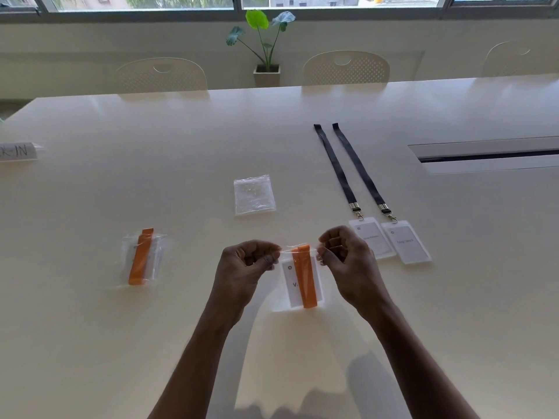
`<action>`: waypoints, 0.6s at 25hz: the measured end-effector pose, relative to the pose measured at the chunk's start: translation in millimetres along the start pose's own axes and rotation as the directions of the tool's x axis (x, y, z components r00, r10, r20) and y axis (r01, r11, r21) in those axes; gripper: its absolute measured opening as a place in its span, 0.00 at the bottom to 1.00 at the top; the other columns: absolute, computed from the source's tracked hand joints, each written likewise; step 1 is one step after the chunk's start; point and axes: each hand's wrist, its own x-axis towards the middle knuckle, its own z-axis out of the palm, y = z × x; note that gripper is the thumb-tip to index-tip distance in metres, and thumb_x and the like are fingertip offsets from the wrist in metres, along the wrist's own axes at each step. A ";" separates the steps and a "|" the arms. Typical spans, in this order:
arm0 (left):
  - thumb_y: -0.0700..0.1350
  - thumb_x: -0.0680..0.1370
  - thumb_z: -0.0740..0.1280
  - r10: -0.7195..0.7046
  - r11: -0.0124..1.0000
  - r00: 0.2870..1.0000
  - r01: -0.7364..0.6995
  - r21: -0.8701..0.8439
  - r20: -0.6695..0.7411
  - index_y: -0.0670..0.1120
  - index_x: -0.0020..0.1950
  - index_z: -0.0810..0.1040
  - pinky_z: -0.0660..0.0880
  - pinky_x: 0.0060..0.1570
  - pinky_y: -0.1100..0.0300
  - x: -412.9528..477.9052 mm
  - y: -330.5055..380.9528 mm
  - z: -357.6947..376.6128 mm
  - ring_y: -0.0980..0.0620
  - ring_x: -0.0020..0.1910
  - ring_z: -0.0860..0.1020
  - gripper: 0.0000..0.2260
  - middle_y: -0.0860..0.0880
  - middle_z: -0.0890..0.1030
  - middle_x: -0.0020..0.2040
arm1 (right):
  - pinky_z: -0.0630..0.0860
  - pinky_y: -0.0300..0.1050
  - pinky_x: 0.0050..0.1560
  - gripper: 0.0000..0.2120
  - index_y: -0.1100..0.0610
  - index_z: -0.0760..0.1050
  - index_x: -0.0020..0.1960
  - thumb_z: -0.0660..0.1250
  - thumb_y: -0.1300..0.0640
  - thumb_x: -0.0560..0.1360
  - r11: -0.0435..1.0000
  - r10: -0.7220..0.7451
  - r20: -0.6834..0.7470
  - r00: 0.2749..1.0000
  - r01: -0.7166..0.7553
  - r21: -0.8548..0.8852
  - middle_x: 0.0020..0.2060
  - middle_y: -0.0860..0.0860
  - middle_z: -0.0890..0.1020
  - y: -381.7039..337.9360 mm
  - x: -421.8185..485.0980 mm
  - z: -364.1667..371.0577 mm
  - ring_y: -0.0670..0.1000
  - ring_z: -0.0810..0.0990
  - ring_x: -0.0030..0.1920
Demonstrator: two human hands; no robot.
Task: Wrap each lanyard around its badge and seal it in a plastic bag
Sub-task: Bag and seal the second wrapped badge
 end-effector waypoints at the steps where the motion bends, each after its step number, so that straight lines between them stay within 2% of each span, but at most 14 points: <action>1: 0.35 0.78 0.74 0.000 1.000 1.000 0.000 -0.009 -0.008 0.49 0.49 0.89 0.84 0.52 0.56 -0.2 -0.1 -0.5 0.47 0.50 0.88 0.09 0.46 0.90 0.47 | 0.85 0.42 0.50 0.05 0.55 0.77 0.55 0.70 0.61 0.81 1.000 0.007 0.007 1.000 -0.007 0.004 0.47 0.49 0.84 0.2 -0.2 -0.1 0.48 0.85 0.49; 8: 0.37 0.76 0.77 0.037 0.997 0.999 -0.039 -0.069 -0.035 0.51 0.55 0.86 0.82 0.50 0.63 -2.2 1.2 -3.1 0.53 0.47 0.86 0.12 0.47 0.88 0.45 | 0.79 0.35 0.41 0.07 0.52 0.75 0.55 0.71 0.59 0.80 1.000 0.029 0.038 0.999 -0.029 0.001 0.43 0.48 0.83 -3.2 -0.9 -2.4 0.45 0.83 0.46; 12: 0.38 0.74 0.79 0.046 0.999 0.995 -0.046 0.001 -0.091 0.49 0.53 0.84 0.84 0.52 0.58 -1.3 -1.0 -1.3 0.50 0.47 0.86 0.11 0.47 0.87 0.44 | 0.78 0.33 0.39 0.09 0.51 0.72 0.53 0.71 0.61 0.80 0.999 0.029 0.032 0.999 -0.028 -0.033 0.41 0.49 0.81 -3.1 -0.7 -1.1 0.46 0.82 0.43; 15: 0.39 0.74 0.80 0.046 0.998 0.993 -0.041 0.050 -0.108 0.48 0.52 0.81 0.84 0.50 0.60 0.2 -0.9 -4.0 0.54 0.42 0.84 0.12 0.50 0.84 0.38 | 0.79 0.33 0.39 0.09 0.50 0.73 0.51 0.72 0.61 0.80 0.999 0.041 0.010 0.999 -0.041 -0.019 0.40 0.48 0.81 -1.9 0.7 -0.1 0.45 0.82 0.42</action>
